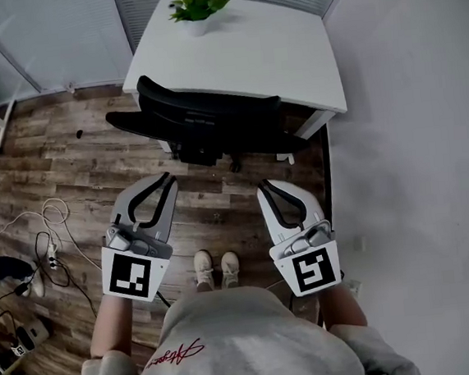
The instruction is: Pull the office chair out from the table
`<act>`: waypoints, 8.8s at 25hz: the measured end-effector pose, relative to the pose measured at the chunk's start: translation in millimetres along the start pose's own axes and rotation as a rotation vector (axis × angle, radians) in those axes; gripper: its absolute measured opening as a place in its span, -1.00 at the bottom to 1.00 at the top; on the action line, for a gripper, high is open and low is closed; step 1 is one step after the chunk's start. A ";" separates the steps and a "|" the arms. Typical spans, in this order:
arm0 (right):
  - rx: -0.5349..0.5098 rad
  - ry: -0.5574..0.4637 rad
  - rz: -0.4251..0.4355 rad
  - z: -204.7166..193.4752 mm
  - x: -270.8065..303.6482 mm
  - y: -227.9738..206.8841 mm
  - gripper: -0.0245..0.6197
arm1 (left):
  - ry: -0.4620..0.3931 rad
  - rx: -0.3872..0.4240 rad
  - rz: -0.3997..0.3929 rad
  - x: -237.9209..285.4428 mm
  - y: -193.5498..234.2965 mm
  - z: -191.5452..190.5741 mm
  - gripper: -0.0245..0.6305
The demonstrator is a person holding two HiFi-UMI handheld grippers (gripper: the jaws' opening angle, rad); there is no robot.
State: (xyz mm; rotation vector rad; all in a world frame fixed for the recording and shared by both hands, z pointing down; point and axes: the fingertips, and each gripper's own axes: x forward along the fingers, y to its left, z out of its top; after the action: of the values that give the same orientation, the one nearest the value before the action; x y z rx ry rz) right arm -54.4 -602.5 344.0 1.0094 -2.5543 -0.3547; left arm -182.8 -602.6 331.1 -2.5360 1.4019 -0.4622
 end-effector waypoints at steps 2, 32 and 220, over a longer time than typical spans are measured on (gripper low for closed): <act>-0.030 0.021 0.016 -5.1 5.3 -1.3 -0.84 | 0.016 0.037 -0.010 3.8 8.1 -5.4 -0.82; -0.446 0.281 0.162 -84.6 100.9 -8.9 -0.37 | 0.406 0.487 -0.245 80.8 42.5 -140.3 -0.09; -0.649 0.660 0.297 -188.3 -43.1 37.8 -0.62 | 0.518 1.075 -0.099 50.4 -144.2 -131.4 -0.59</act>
State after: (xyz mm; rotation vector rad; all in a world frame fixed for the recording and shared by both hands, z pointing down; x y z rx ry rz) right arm 32.0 -563.6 516.5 0.3963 -1.7637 -0.5934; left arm -92.7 -573.2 509.0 -1.6258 0.7560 -1.4796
